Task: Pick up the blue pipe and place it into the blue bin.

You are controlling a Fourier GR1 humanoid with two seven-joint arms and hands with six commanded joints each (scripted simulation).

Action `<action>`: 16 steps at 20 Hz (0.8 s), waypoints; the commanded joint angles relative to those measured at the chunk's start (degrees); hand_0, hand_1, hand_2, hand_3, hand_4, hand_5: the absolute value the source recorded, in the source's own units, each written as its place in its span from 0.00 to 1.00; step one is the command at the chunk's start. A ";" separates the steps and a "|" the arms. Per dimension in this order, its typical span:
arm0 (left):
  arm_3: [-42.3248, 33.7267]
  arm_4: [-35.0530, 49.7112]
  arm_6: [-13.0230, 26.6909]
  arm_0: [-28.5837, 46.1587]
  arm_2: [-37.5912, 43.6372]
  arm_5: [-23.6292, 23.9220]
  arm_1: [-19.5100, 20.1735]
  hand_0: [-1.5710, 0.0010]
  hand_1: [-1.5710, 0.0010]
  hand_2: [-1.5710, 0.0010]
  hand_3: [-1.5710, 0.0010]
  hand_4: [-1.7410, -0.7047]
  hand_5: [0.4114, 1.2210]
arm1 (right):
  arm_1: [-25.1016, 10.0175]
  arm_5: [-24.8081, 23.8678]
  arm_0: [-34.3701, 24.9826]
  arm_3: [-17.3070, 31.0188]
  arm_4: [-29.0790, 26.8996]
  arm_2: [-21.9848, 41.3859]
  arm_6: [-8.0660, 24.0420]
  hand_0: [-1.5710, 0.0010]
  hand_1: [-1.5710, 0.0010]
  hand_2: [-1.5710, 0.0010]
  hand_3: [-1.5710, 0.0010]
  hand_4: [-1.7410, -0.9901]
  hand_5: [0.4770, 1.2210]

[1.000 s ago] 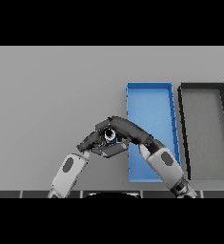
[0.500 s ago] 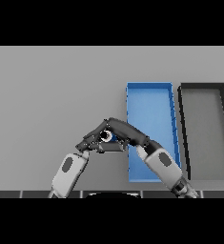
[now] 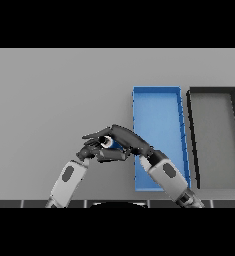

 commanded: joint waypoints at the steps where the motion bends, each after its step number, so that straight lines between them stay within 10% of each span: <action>1: 0.71 -0.34 1.86 -0.78 0.41 0.17 -0.37 0.76 0.78 0.78 0.81 0.63 0.76 | -0.10 0.19 0.18 -0.16 0.85 -0.12 -0.50 0.00 0.00 0.00 0.00 0.00 0.99; 7: 0.09 2.37 7.81 0.23 1.40 0.33 -1.35 0.94 0.94 0.94 0.95 0.74 0.24 | 0.69 1.45 1.29 -0.64 2.04 -0.80 -3.80 0.00 0.00 0.00 0.00 0.00 1.00; 16: 1.68 -0.93 6.50 1.41 0.10 1.81 -0.65 0.99 0.99 0.99 0.99 0.80 0.06 | 5.49 -1.09 -4.74 -2.54 -9.96 -8.71 5.57 0.00 0.00 0.00 0.00 0.00 1.00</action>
